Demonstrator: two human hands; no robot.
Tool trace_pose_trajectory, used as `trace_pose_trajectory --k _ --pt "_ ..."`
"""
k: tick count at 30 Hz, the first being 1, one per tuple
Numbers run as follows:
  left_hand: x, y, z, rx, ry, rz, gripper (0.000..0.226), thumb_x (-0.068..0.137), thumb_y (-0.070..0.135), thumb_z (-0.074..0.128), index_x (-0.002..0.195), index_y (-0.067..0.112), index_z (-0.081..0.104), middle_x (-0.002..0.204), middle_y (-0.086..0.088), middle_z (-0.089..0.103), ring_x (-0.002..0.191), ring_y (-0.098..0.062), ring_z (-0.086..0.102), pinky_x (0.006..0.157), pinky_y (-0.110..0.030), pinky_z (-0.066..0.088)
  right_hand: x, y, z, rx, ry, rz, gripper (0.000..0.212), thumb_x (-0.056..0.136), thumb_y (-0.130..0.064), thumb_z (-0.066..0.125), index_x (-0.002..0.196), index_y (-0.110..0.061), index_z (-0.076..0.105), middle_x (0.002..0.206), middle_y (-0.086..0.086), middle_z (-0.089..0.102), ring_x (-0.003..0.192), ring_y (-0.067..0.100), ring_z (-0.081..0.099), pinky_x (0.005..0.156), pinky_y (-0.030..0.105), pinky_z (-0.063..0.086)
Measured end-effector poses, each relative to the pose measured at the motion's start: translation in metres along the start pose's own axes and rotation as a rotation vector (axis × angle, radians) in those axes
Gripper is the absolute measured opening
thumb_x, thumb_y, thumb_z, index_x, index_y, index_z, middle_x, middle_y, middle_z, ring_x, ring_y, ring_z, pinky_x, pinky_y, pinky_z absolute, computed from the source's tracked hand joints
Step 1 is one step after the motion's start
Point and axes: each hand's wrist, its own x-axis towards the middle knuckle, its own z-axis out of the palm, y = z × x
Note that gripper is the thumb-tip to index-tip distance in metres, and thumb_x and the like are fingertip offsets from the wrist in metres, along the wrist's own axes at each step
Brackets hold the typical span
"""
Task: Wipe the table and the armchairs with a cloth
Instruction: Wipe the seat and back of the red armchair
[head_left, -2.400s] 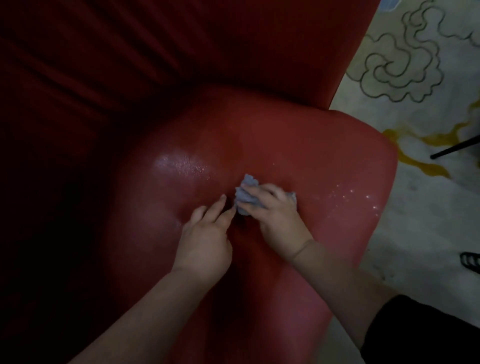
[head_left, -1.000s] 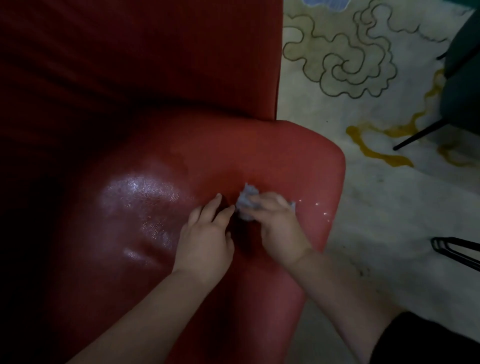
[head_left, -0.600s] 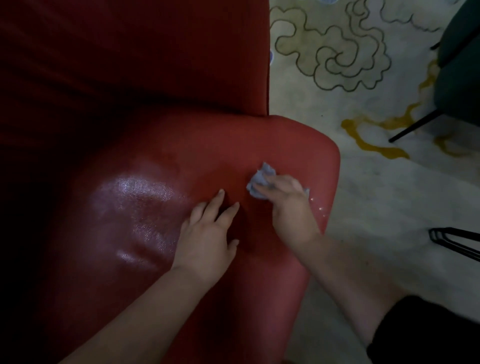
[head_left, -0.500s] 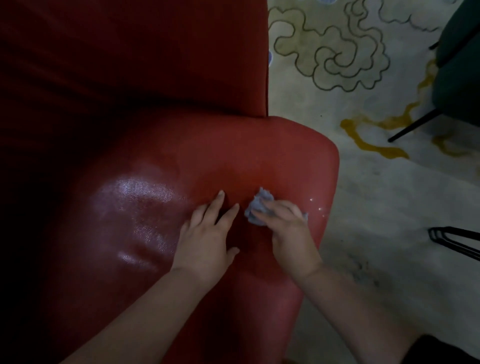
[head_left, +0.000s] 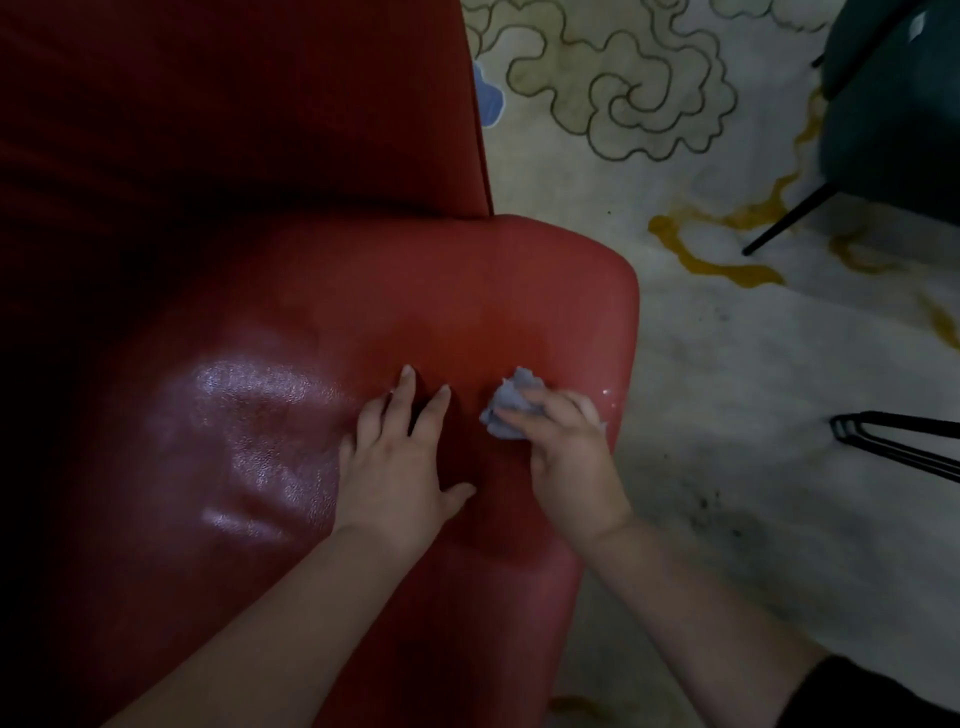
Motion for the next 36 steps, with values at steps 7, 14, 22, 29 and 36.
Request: trace_pose_trajectory --k 7,14,22,29,36 --pt "-0.001 0.003 -0.001 -0.001 -0.003 -0.008 0.105 0.062 0.062 0.073 0.147 0.04 0.014 0.159 0.006 0.0 0.136 -0.023 0.012 0.107 -0.047 0.027 0.016 0.013 -0.008 -0.063 0.025 0.145 0.036 0.08 0.004 0.064 0.109 -0.015 0.072 0.123 0.009 0.061 0.105 0.034 0.051 0.097 0.03 0.039" --pt "-0.001 0.004 -0.007 -0.002 -0.028 -0.011 0.104 0.063 0.064 0.071 0.146 0.041 0.013 0.158 0.009 -0.002 0.136 -0.02 0.009 0.106 -0.047 0.028 0.0 0.015 -0.008 0.059 0.185 0.133 0.02 0.079 -0.006 0.071 0.097 -0.015 0.074 0.109 0.008 0.066 0.104 0.024 0.055 0.09 0.022 0.034" --pt "0.0 0.001 -0.003 -0.019 -0.021 -0.006 0.105 0.062 0.065 0.07 0.146 0.042 0.012 0.158 0.011 -0.003 0.136 -0.018 0.009 0.108 -0.049 0.026 -0.006 0.024 0.011 0.046 0.251 0.218 0.019 0.076 -0.026 0.077 0.088 -0.015 0.067 0.104 0.003 0.055 0.097 0.022 0.048 0.088 0.017 0.032" --pt "0.001 -0.001 -0.002 -0.029 -0.01 0.007 0.105 0.06 0.065 0.071 0.146 0.04 0.017 0.159 0.009 0.002 0.136 -0.02 0.013 0.105 -0.046 0.03 0.04 0.041 -0.008 0.113 0.376 0.31 0.025 0.074 -0.027 0.079 0.073 -0.006 0.064 0.092 0.013 0.054 0.089 0.03 0.056 0.083 0.032 0.045" --pt "0.004 -0.001 -0.004 -0.005 -0.018 0.013 0.106 0.059 0.066 0.071 0.146 0.039 0.019 0.159 0.008 0.004 0.135 -0.021 0.017 0.105 -0.045 0.029 -0.022 0.027 0.012 0.132 0.389 0.391 0.024 0.072 -0.024 0.08 0.074 -0.018 0.057 0.082 -0.004 0.05 0.074 0.005 0.049 0.072 0.011 0.038"
